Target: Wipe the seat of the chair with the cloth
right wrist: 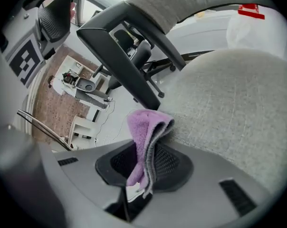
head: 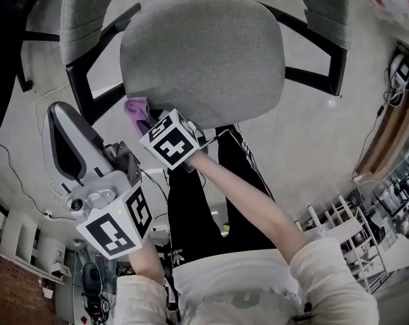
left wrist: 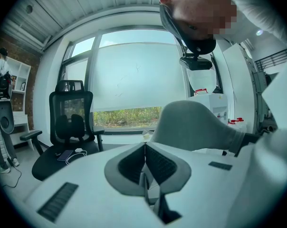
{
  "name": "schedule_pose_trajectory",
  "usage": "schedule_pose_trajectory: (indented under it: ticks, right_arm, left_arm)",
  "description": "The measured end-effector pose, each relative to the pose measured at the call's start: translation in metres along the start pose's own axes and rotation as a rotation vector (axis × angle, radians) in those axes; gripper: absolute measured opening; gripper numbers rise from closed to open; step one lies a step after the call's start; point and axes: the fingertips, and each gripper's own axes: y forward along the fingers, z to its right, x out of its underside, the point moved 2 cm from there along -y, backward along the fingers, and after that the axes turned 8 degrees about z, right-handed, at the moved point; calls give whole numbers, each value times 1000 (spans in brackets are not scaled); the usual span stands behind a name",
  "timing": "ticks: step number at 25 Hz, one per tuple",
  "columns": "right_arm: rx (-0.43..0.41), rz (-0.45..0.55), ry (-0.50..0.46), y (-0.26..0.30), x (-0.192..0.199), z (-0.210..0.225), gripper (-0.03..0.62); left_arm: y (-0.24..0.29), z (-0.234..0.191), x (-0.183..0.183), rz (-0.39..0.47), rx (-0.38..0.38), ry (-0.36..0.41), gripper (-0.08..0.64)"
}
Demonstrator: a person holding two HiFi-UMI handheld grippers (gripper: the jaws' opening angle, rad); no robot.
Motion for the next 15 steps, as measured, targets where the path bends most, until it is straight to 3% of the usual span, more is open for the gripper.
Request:
schedule_pose_trajectory:
  ticks: [8,15]
  right_arm:
    - [47,7,9,-15,9,18,87]
    - [122,-23,18,-68,39,61,87]
  left_arm:
    - [4,15,-7,14,30,-11,12]
    - [9,41,-17,35,68,-18,12]
